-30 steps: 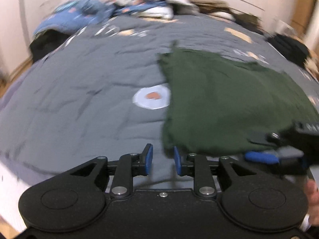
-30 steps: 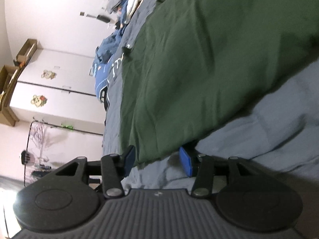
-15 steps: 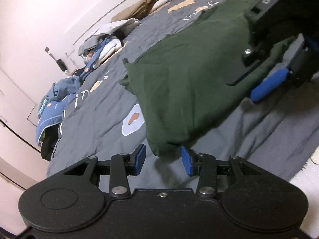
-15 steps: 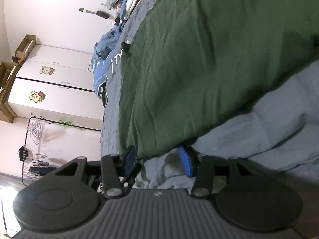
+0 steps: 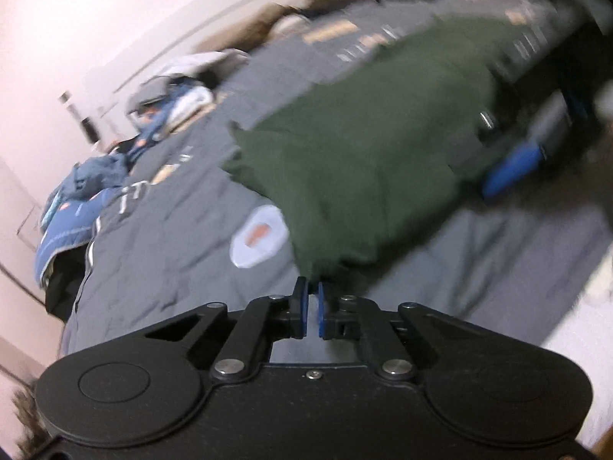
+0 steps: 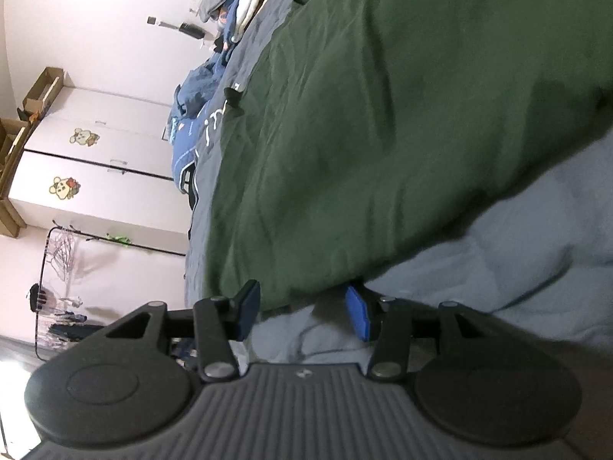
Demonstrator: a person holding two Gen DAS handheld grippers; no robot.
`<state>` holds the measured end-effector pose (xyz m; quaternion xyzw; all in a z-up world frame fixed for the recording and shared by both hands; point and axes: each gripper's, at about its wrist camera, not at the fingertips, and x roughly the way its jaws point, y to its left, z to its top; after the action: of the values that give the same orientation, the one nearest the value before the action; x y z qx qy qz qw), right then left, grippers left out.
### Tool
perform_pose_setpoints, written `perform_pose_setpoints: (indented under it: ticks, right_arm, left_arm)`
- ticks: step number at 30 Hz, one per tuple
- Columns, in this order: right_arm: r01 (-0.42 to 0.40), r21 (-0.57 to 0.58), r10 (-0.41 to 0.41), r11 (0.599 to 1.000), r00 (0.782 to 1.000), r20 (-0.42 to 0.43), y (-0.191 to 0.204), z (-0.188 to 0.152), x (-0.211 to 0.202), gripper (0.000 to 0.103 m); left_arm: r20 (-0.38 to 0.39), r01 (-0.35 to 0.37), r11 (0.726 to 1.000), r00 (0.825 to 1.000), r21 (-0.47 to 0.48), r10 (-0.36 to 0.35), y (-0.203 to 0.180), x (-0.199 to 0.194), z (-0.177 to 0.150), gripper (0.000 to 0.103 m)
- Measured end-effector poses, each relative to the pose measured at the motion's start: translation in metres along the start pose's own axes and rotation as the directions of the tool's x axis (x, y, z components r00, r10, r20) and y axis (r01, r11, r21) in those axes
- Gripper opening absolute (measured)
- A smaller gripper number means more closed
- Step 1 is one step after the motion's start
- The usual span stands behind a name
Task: Fold clothes
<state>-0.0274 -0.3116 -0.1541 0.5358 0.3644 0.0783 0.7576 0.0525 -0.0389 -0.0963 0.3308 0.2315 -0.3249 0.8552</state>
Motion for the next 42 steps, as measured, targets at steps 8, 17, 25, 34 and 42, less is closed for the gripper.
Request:
perform_pose_setpoints:
  ticks: [8,17,25,34,42]
  right_arm:
    - [0.0,0.002,0.0,1.0,1.0,0.005,0.0,0.001,-0.001,0.048]
    - [0.005,0.014,-0.005,1.0,1.0,0.002,-0.003,0.0,-0.003,0.048]
    - [0.007,0.016,-0.007,1.0,1.0,0.0,-0.002,-0.001,-0.004,0.048]
    - [0.008,0.022,-0.008,1.0,1.0,-0.002,-0.003,0.001,-0.006,0.048]
    - [0.007,0.03,-0.007,1.0,1.0,-0.005,-0.005,0.0,-0.008,0.048]
  left_arm:
    - [-0.02,-0.059,0.989,0.998,0.133,0.062,-0.014,0.0,-0.001,0.004]
    - [-0.062,0.099,0.971,0.991,-0.218,-0.115,0.032,-0.013,-0.006,0.005]
    - [0.043,0.195,0.841,0.979,-0.504,-0.201,0.061,-0.009,0.0,0.042]
    - [0.053,0.245,0.701,0.957,-0.67,-0.284,0.076,0.008,-0.008,0.007]
    - [0.001,0.187,0.596,0.955,-0.781,-0.298,0.085,0.017,-0.016,0.006]
